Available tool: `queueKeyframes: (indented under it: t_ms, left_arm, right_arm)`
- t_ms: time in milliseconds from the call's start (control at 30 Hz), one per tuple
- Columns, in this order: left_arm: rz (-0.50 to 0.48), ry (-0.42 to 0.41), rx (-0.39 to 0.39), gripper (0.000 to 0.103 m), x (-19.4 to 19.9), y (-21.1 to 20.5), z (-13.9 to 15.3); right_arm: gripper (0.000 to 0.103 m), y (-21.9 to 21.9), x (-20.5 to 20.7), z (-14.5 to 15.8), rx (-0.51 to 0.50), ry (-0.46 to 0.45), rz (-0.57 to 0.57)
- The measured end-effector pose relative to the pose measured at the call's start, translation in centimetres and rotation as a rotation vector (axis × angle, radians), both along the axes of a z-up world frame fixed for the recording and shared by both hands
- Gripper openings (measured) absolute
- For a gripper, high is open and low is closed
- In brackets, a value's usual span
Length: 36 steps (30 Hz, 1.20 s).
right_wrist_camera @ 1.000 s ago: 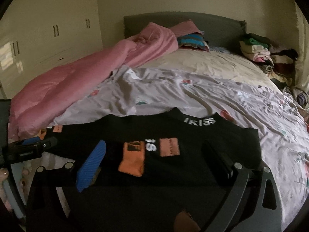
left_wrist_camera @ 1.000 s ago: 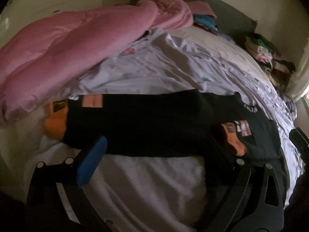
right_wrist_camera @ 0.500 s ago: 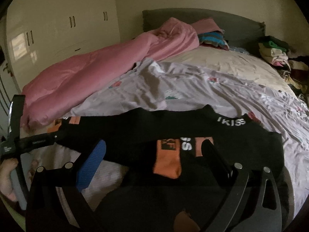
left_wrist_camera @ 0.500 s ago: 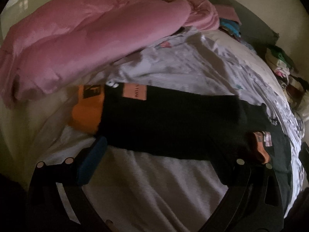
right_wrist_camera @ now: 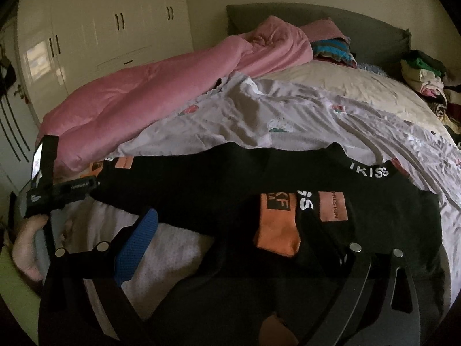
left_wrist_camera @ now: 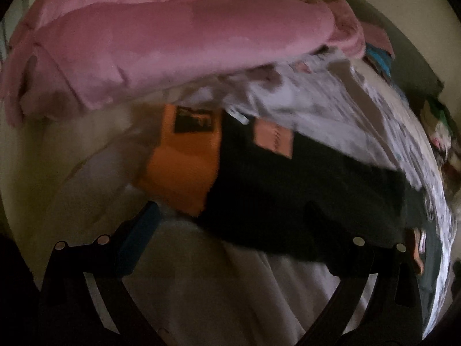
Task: Fold small clothes
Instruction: 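Grasp the other orange cuff with the left gripper, then fold the held sleeve across the sweatshirt body toward the right tool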
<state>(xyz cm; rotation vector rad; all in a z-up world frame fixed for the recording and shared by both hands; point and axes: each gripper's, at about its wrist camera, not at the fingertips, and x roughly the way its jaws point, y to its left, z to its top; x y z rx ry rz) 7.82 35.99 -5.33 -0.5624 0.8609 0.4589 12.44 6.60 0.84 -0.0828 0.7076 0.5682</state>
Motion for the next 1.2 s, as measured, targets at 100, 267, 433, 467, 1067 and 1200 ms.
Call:
queueKeyframes:
  t_ms: [100,267,433,467,1067,1200]
  left_arm:
    - [0.054,-0.026,-0.023,0.042,0.1,1.2,-0.2]
    - [0.027,-0.079,-0.048,0.01,0.2,1.4,1.4]
    - [-0.024,-0.148,-0.026,0.009,0.0,-0.2,4.9]
    - [-0.035,-0.164,-0.019,0.009,-0.2,-0.8,5.8]
    - [-0.215,-0.314,0.041,0.007,1.1,-9.4,14.8]
    - [-0.263,-0.326,0.054,0.007,1.7,-11.8,16.0]
  right_arm:
    - [0.098,-0.5,-0.1,0.0,0.005,-0.002,-0.011]
    - [0.098,-2.3,-0.2,0.4,0.023,-0.011,-0.038]
    - [0.098,-4.3,-0.1,1.0,0.046,-0.018,-0.08]
    - [0.098,-4.6,-0.2,1.2,0.05,-0.021,-0.085]
    - [0.098,-11.3,-1.5,3.1,0.133,-0.058,-0.177]
    - [0.098,-13.0,-1.8,3.3,0.143,-0.061,-0.202]
